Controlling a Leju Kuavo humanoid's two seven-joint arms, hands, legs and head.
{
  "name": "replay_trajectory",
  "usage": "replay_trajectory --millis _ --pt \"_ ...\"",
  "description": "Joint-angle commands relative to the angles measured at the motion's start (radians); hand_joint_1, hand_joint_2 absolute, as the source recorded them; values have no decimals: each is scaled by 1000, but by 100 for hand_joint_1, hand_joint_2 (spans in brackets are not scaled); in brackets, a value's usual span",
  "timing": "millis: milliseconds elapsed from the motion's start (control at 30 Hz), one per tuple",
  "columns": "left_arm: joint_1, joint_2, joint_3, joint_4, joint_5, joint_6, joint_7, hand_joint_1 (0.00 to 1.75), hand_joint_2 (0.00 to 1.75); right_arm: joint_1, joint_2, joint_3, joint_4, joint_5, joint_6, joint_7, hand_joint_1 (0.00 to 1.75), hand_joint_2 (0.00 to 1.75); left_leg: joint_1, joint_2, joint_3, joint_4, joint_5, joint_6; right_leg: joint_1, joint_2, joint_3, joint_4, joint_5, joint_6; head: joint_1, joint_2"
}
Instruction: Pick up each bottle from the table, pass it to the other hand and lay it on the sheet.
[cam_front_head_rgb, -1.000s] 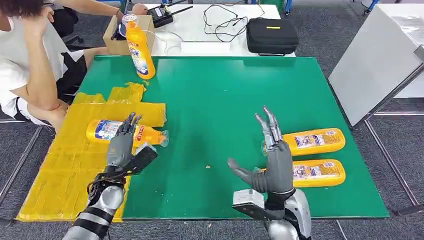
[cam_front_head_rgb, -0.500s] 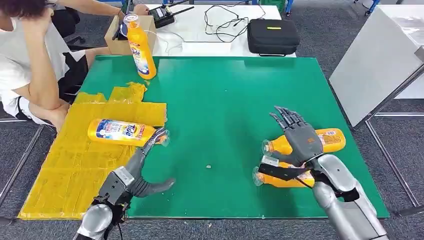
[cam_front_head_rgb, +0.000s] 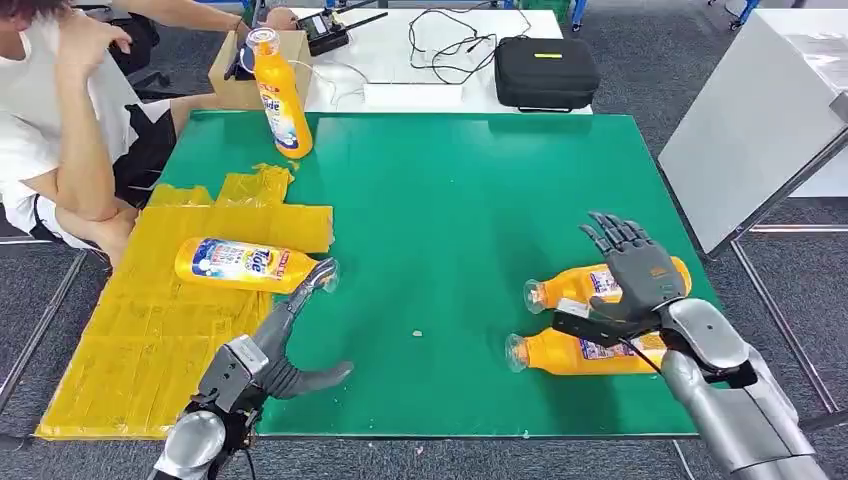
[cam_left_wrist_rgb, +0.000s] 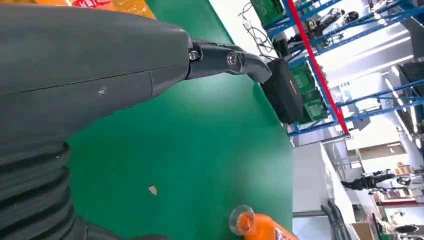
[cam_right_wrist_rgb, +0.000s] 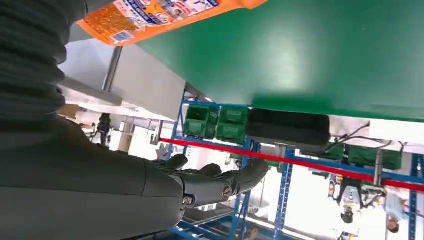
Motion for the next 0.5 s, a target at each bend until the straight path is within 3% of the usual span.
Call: replay_trajectory --millis 33,500 --pt "-17 12 -24 37 1 -3 4 0 175 -52 14 15 89 -1 8 -1 0 175 0 4 5 0 -2 -1 0 2 4 -1 -1 0 0 0" --pt "-46 2 -18 84 33 -18 16 0 175 -95 -52 17 234 -43 69 -41 0 175 0 1 3 0 -1 0 0 0 3 -1 -1 0 0 0"
